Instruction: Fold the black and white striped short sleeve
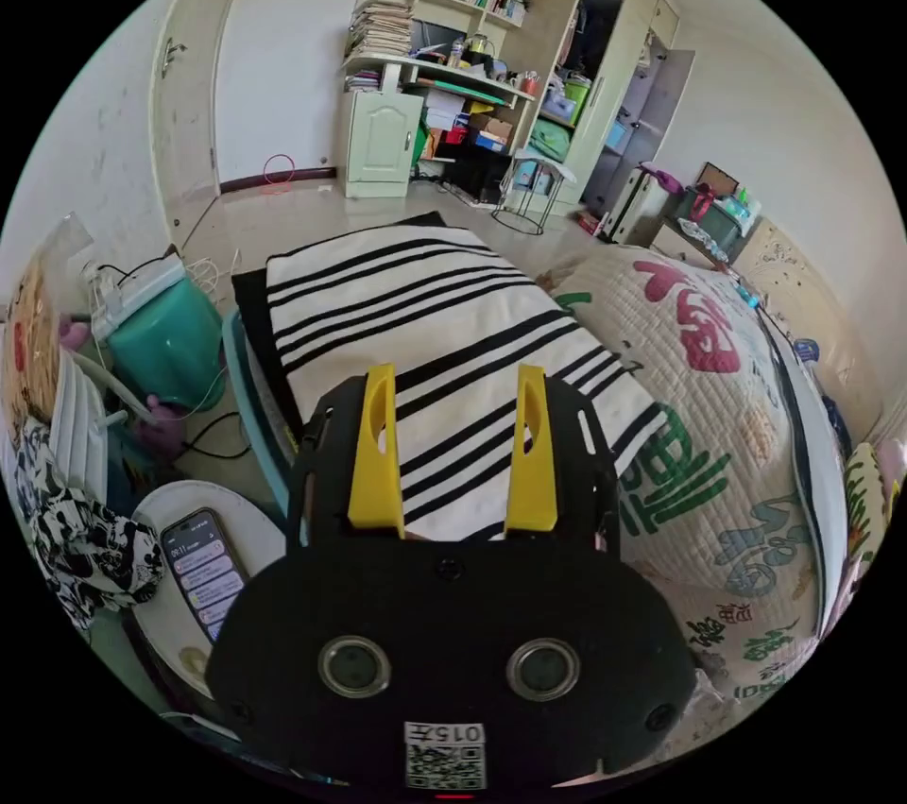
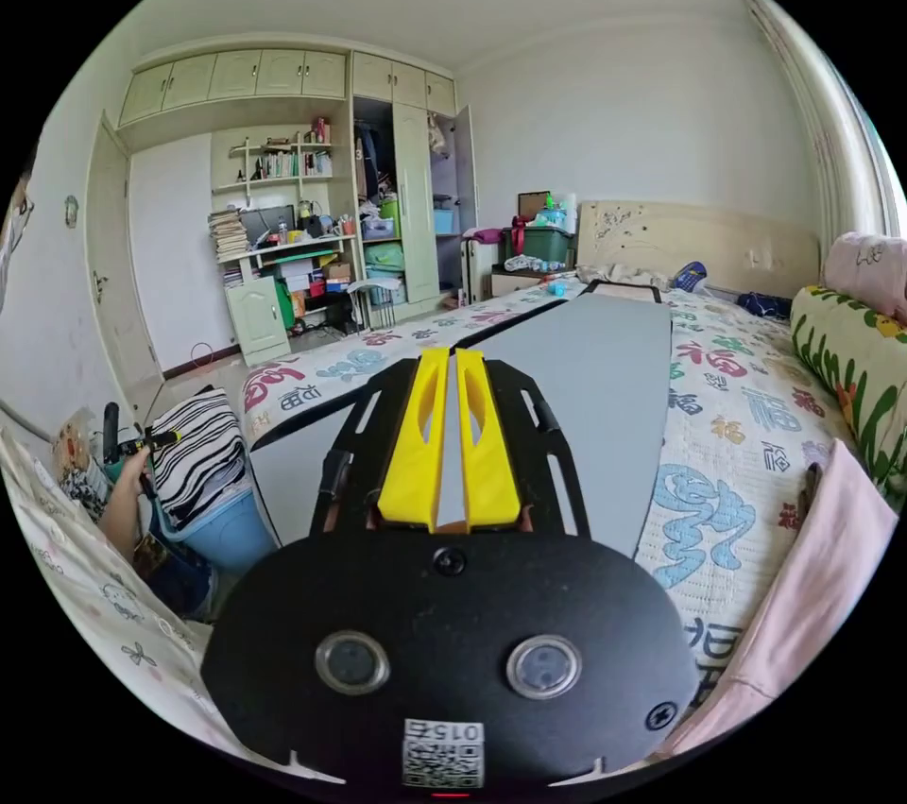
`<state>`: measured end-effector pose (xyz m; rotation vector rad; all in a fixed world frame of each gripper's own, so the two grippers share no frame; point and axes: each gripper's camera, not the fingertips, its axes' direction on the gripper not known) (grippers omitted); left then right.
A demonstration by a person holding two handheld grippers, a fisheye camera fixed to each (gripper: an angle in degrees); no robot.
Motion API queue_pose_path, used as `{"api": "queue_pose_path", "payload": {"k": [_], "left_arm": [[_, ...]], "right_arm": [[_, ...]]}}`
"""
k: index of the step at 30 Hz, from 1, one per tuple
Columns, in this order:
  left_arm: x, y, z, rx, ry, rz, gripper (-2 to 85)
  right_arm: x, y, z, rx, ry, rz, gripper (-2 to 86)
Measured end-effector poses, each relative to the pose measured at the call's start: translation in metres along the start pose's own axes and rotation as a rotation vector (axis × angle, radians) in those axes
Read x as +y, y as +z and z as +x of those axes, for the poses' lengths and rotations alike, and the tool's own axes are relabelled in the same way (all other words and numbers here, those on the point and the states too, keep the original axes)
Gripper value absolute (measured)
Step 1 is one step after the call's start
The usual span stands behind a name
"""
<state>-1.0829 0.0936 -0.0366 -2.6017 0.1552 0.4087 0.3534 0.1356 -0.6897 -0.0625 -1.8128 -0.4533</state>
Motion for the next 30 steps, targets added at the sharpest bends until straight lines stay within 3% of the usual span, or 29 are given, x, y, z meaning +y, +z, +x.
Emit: {"api": "queue_pose_path", "payload": {"k": [5, 11, 15, 17, 23, 27, 30], "left_arm": [[0.051, 0.029, -0.016, -0.037, -0.022, 0.022, 15.9], [0.097, 0.029, -0.017, -0.044, 0.005, -0.002, 3.5], [0.123, -0.018, -0.049, 0.285, -0.178, 0.221, 1.6], [0.125, -0.038, -0.036, 0.337, -0.147, 0.3, 1.3], [0.126, -0.106, 0.066, 0.653, 0.096, 0.503, 1.0], [0.14, -0.15, 0.15, 1.013, 0.282, 0.584, 1.1], [0.149, -0.167, 0.227, 1.33, 0.477, 0.514, 1.6]], "right_arm": [[0.009, 0.029, -0.044, -0.055, -0.062, -0.021, -0.2], [0.047, 0.051, -0.062, -0.066, -0.088, -0.068, -0.6], [0.074, 0.046, -0.051, -0.062, -0.065, -0.051, -0.9], [0.087, 0.042, -0.042, -0.056, -0.05, -0.045, -1.0], [0.127, 0.035, 0.0, -0.082, 0.063, -0.01, -1.0], [0.149, 0.032, 0.021, -0.135, 0.118, 0.029, -1.0], [0.167, 0.034, 0.026, -0.17, 0.129, 0.055, -1.0]]}}
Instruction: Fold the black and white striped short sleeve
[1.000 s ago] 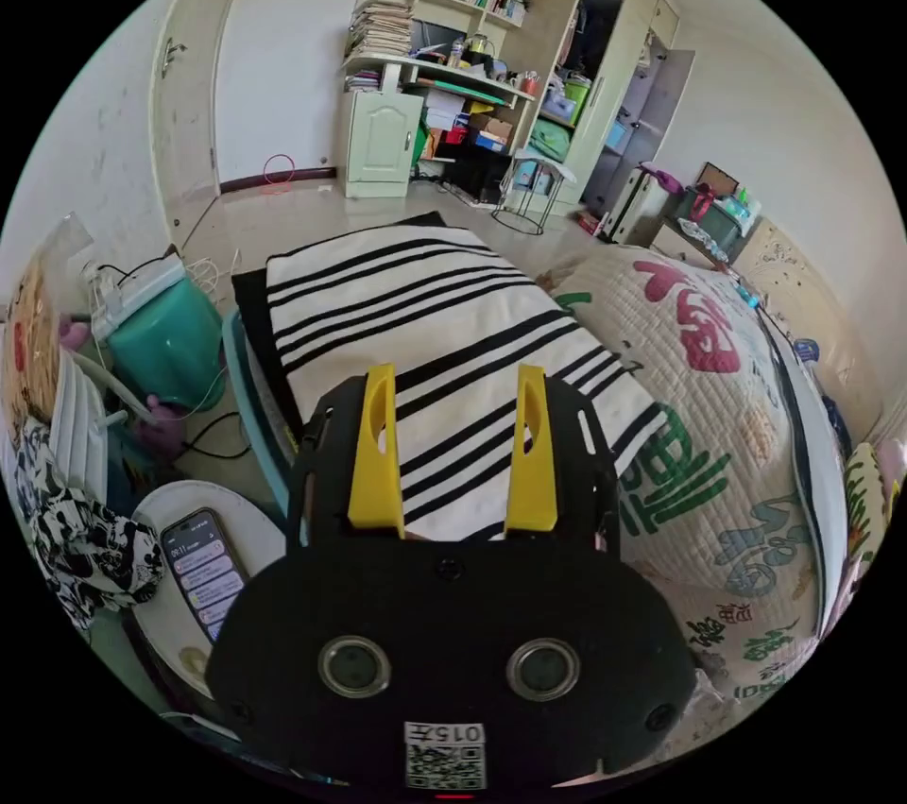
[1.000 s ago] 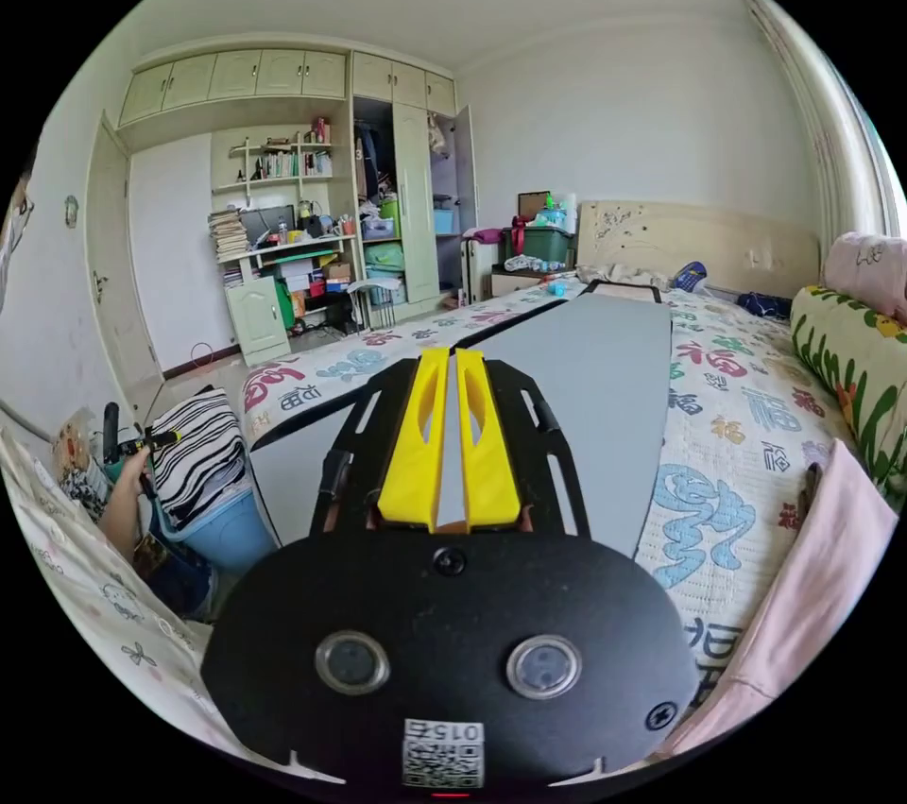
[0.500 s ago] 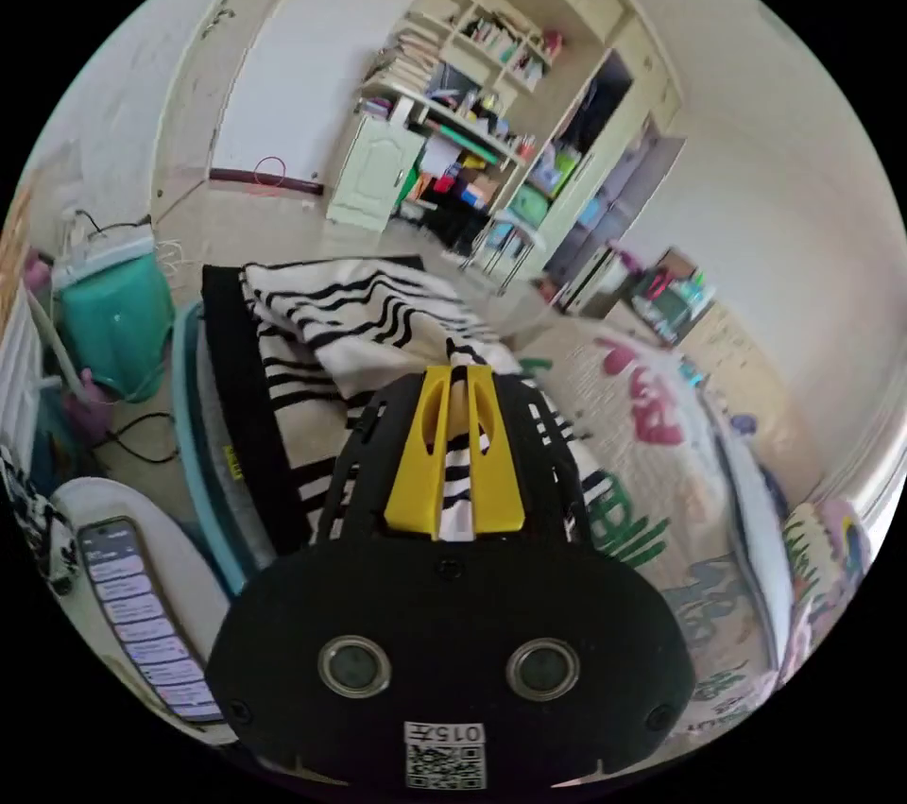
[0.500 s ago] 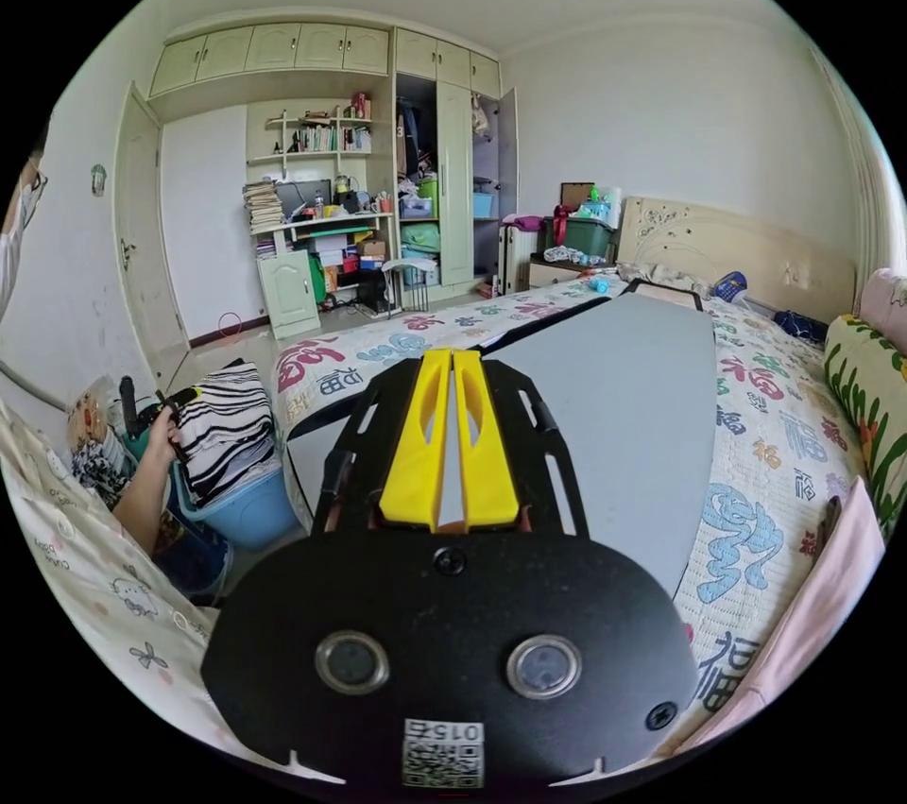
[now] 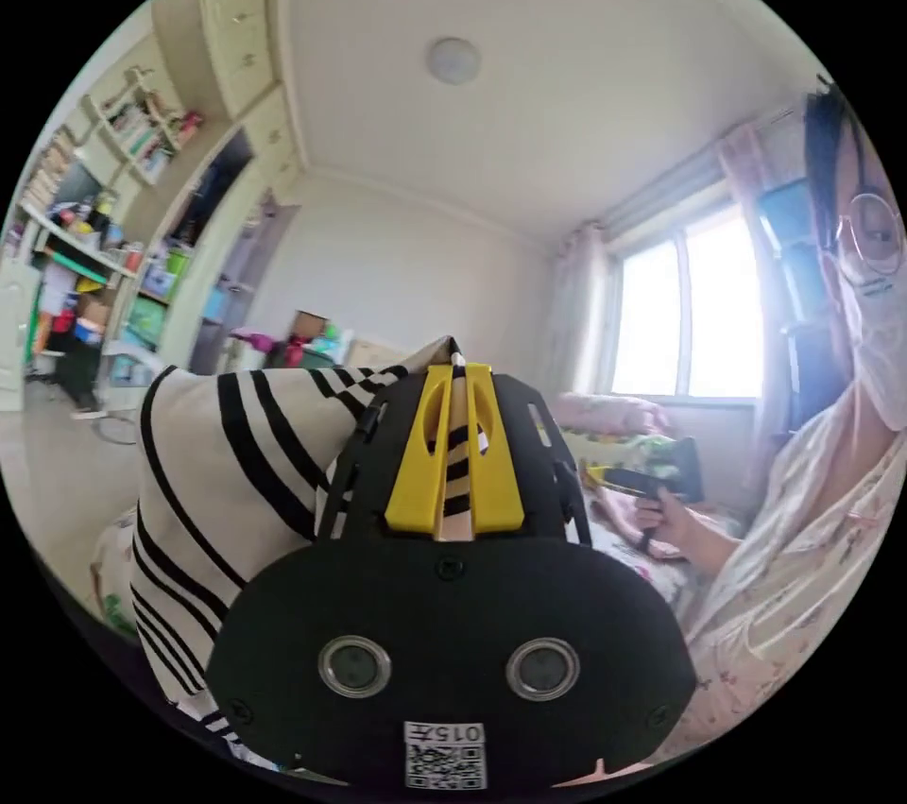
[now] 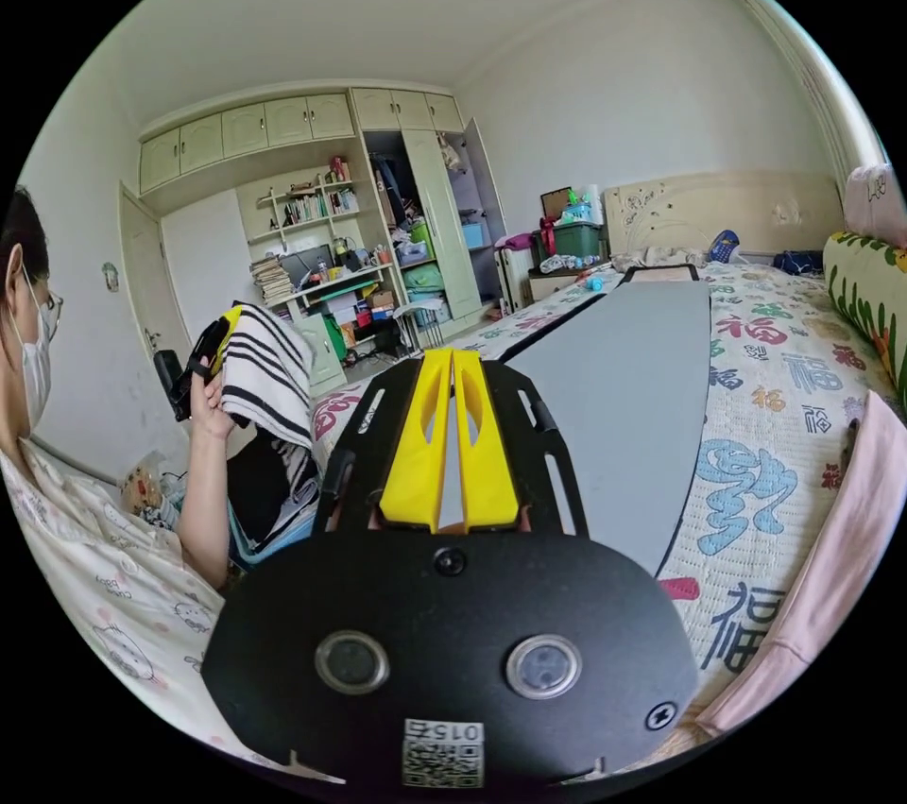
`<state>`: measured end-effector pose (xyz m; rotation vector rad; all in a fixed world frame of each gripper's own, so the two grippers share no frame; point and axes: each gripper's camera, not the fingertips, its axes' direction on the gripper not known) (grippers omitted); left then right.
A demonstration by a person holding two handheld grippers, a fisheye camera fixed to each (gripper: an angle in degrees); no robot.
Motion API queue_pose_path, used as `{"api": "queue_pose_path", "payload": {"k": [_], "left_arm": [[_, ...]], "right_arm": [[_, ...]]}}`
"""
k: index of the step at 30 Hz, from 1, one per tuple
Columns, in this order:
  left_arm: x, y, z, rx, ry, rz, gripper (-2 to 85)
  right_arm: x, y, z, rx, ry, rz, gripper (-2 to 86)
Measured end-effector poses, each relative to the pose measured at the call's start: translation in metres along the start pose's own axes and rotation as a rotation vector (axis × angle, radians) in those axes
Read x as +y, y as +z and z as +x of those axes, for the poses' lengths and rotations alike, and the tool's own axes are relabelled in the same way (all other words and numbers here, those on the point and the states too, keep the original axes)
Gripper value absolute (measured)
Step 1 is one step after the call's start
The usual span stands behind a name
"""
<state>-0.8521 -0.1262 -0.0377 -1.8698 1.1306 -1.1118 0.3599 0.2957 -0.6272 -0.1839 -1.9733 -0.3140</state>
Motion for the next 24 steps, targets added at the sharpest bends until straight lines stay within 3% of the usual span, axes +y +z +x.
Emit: {"api": "queue_pose_path", "payload": {"k": [3, 7, 11, 13, 18, 24], "left_arm": [[0.027, 0.099, 0.023, 0.238, -0.069, -0.137, 2.9], [0.11, 0.228, 0.061, 0.153, -0.092, -0.547, 7.9], [0.137, 0.203, 0.061, 0.191, -0.072, -0.446, 8.3], [0.14, 0.17, 0.042, 0.082, -0.085, -0.433, 8.4], [0.154, 0.123, -0.009, -0.217, -0.13, -0.504, 8.8], [0.188, 0.131, -0.056, -0.266, -0.329, -0.575, 12.7]], "right_arm": [[0.025, 0.013, 0.008, 0.04, 0.006, -0.008, -0.8], [0.06, 0.027, 0.019, 0.088, 0.041, -0.034, -0.4], [0.085, 0.035, 0.002, 0.244, -0.091, -0.065, 0.2], [0.097, 0.058, -0.015, 0.296, -0.196, -0.109, 1.6], [0.113, 0.154, -0.077, 0.188, -0.454, -0.214, 7.4], [0.134, 0.315, -0.167, 0.097, -0.763, -0.352, 9.6]]}}
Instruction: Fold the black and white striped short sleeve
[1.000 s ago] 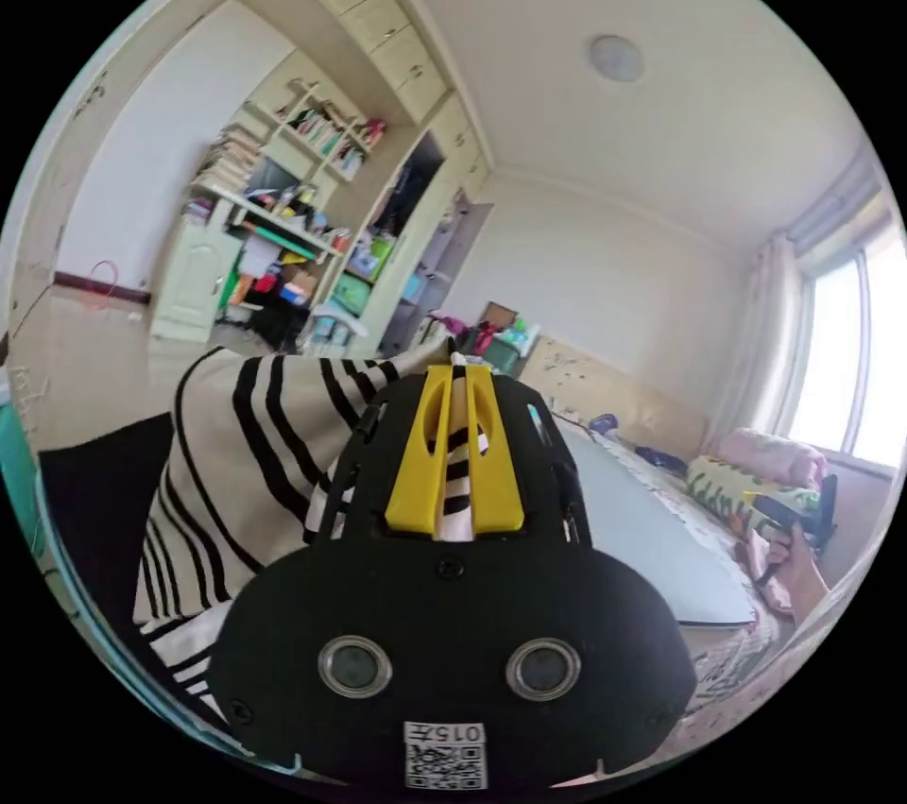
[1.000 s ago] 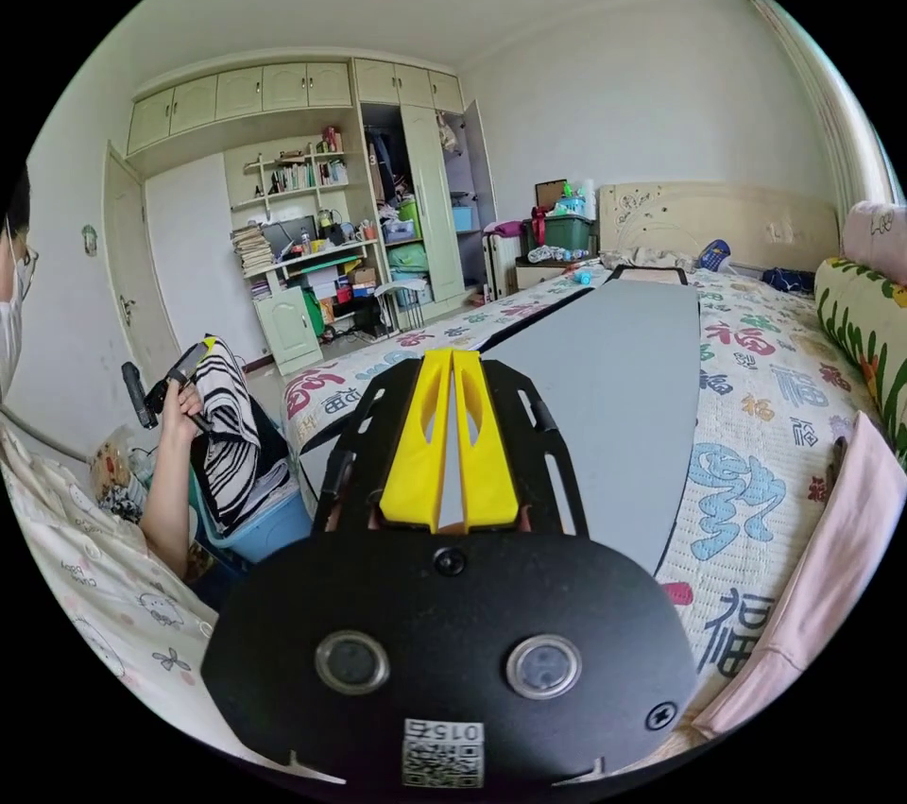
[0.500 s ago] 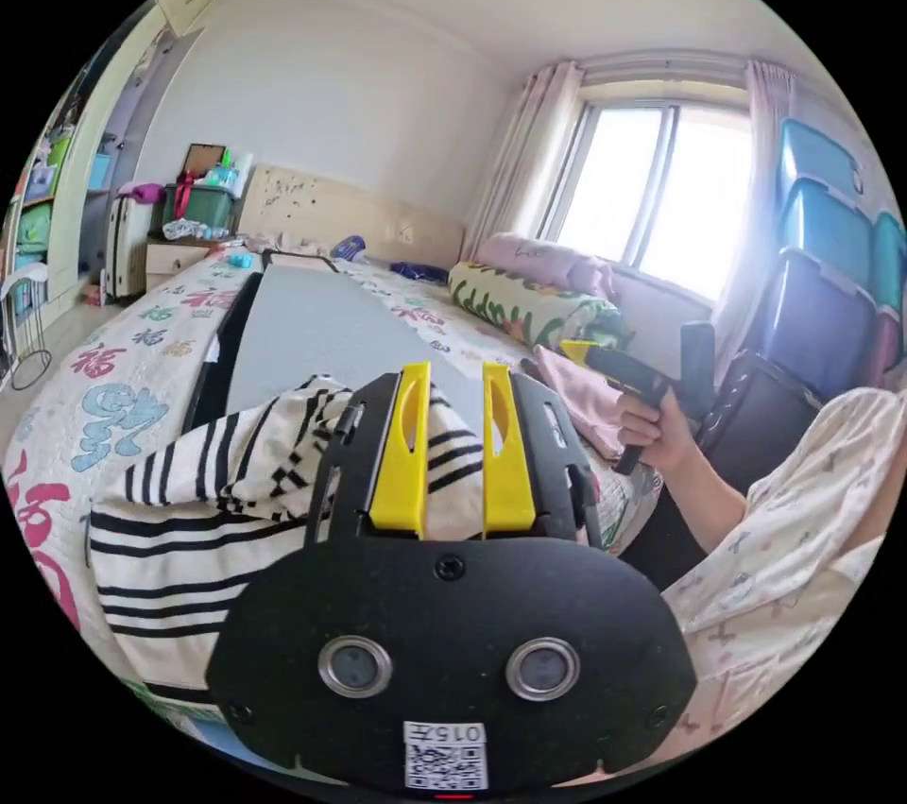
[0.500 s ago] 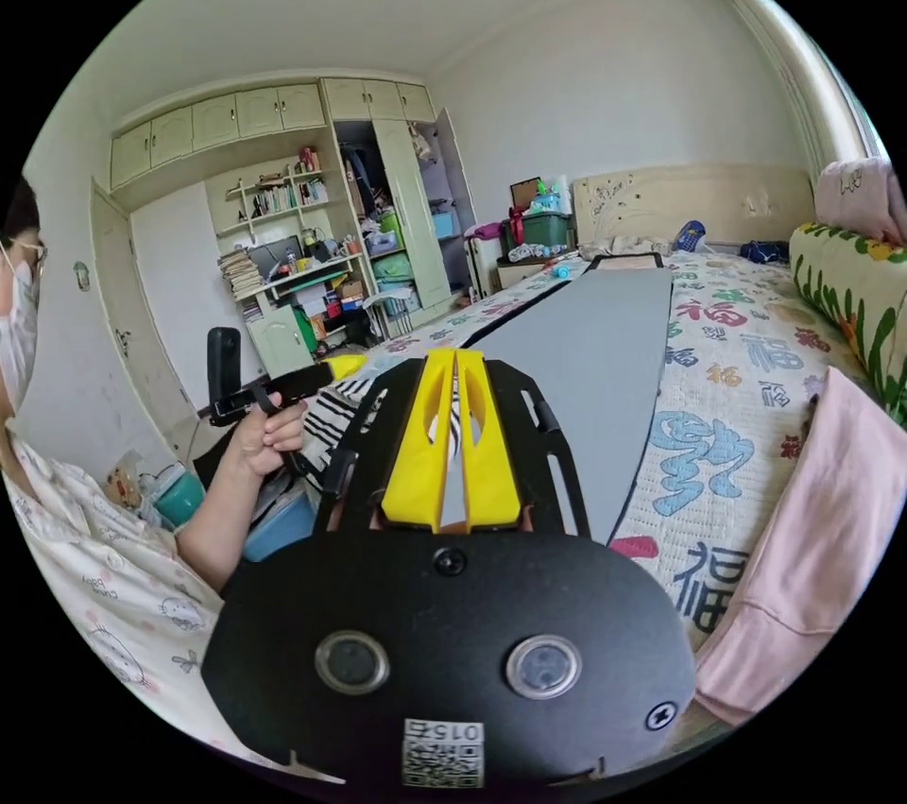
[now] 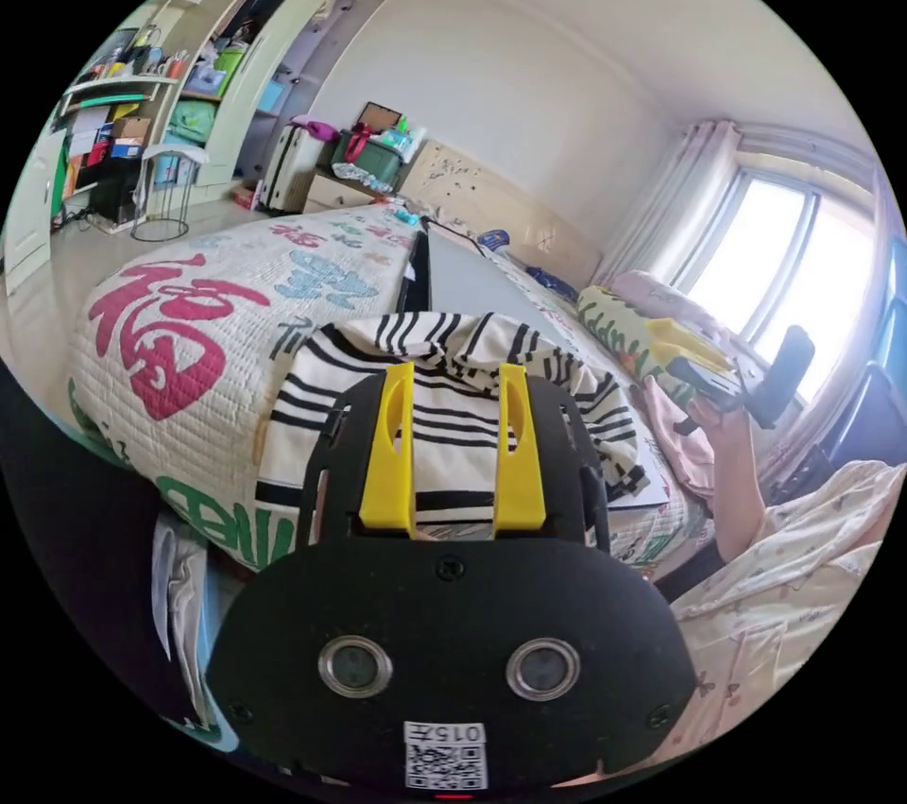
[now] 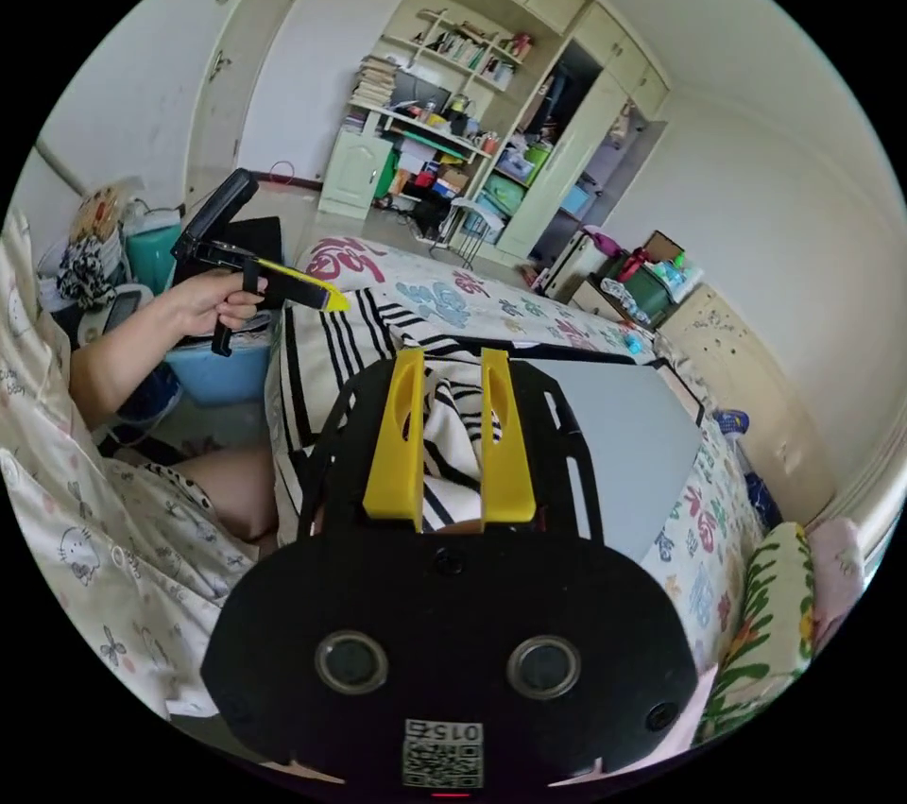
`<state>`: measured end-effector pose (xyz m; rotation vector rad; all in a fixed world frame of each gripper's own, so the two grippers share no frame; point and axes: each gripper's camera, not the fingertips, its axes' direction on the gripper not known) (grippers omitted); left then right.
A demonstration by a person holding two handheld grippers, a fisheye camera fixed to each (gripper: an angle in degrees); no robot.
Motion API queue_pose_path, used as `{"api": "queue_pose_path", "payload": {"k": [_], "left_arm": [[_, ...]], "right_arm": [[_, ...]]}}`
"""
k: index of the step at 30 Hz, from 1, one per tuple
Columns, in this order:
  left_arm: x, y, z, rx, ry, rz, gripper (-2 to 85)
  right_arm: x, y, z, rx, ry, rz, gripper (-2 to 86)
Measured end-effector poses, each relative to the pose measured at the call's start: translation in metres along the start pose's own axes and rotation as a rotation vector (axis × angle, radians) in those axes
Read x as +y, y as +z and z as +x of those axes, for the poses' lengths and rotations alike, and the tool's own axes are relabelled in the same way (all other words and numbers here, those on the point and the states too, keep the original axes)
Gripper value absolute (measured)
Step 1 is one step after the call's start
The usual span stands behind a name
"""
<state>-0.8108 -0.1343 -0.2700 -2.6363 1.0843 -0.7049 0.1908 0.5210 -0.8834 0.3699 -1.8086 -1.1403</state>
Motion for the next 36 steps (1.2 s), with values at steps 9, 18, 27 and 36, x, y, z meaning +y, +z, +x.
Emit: {"api": "queue_pose_path", "payload": {"k": [9, 18, 27, 36], "left_arm": [[-0.03, 0.062, -0.019, 0.11, -0.019, -0.082, 13.1], [-0.048, 0.087, -0.051, 0.102, -0.106, -0.101, 13.6], [-0.08, 0.142, -0.05, 0.188, -0.151, -0.207, 15.7], [-0.093, 0.149, -0.055, -0.052, -0.18, -0.202, 15.5]], "right_arm": [[-0.092, 0.221, -0.032, -0.127, -0.151, -0.364, 9.9], [-0.127, 0.225, 0.067, -0.254, 0.108, -0.357, -0.1], [-0.015, -0.063, 0.267, 0.004, 0.597, 0.142, -0.7], [0.034, -0.143, 0.342, -0.028, 0.749, 0.222, -0.7]]}}
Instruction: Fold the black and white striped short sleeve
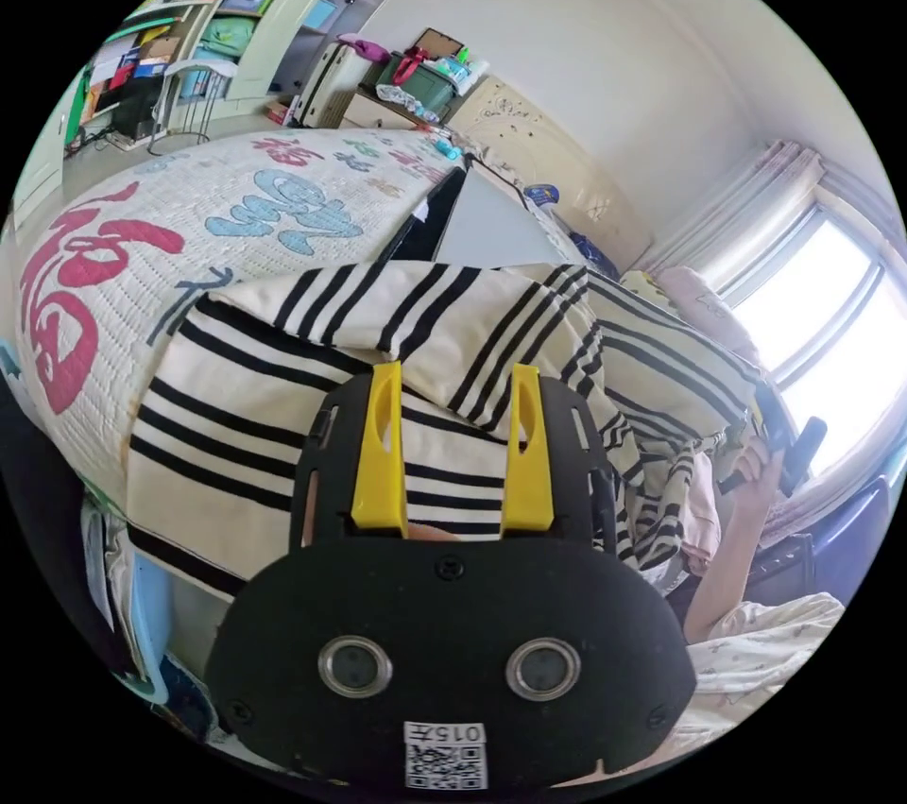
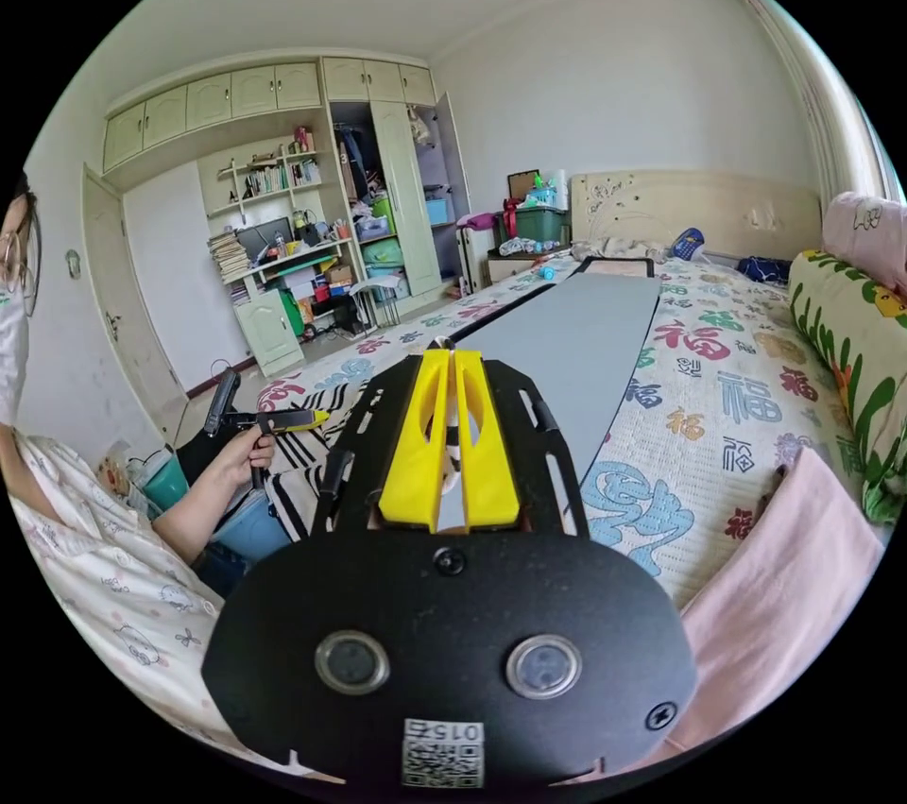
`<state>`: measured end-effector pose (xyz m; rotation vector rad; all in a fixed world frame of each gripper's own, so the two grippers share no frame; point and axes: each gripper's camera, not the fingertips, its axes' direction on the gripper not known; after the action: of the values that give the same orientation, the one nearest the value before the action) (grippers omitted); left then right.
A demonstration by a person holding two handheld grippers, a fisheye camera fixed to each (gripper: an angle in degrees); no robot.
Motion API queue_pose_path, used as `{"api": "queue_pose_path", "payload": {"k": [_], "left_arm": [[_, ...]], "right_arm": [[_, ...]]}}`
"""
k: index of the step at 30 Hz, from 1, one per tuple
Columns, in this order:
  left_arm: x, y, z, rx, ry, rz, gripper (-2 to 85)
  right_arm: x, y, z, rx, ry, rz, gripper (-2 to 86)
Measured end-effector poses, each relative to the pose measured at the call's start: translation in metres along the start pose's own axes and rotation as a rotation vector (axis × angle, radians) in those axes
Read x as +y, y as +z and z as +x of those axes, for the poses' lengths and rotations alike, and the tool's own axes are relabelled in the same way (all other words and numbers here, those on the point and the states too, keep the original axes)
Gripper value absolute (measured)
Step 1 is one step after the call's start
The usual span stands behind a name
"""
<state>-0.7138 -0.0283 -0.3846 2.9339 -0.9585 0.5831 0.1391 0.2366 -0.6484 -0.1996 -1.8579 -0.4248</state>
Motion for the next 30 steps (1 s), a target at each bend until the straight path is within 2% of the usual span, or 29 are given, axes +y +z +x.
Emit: {"api": "queue_pose_path", "payload": {"k": [3, 6, 11, 14, 16, 20, 23, 25, 30], "left_arm": [[-0.001, -0.013, -0.002, -0.027, 0.002, -0.014, 14.9], [0.009, -0.043, -0.015, -0.04, -0.013, 0.066, 13.7], [-0.019, -0.024, -0.042, -0.028, -0.046, -0.067, 12.7], [-0.027, -0.008, -0.046, -0.031, -0.063, -0.132, 7.9], [-0.027, -0.022, -0.048, -0.035, -0.043, -0.067, 0.9], [-0.014, -0.068, -0.034, -0.076, 0.075, 0.047, -0.4], [0.002, -0.143, -0.027, -0.05, 0.158, 0.245, -0.7], [0.01, -0.215, -0.02, -0.029, 0.228, 0.417, -0.8], [0.017, -0.327, -0.005, 0.031, 0.35, 0.634, -0.9]], "right_arm": [[-0.027, -0.006, -0.003, -0.031, 0.021, 0.02, -0.7], [-0.053, -0.019, -0.016, -0.051, -0.017, 0.04, -0.8], [-0.092, -0.038, -0.025, -0.042, -0.023, 0.031, -0.7], [-0.116, -0.054, -0.031, -0.046, -0.008, 0.03, -0.8], [-0.134, -0.07, -0.037, -0.024, -0.011, 0.026, -0.8], [-0.162, -0.106, -0.036, -0.006, -0.002, 0.026, -0.9], [-0.186, -0.153, -0.03, -0.018, 0.039, 0.071, -0.9], [-0.202, -0.197, -0.029, -0.013, 0.077, 0.138, -0.9], [-0.223, -0.298, -0.044, -0.102, 0.107, 0.361, -0.9]]}}
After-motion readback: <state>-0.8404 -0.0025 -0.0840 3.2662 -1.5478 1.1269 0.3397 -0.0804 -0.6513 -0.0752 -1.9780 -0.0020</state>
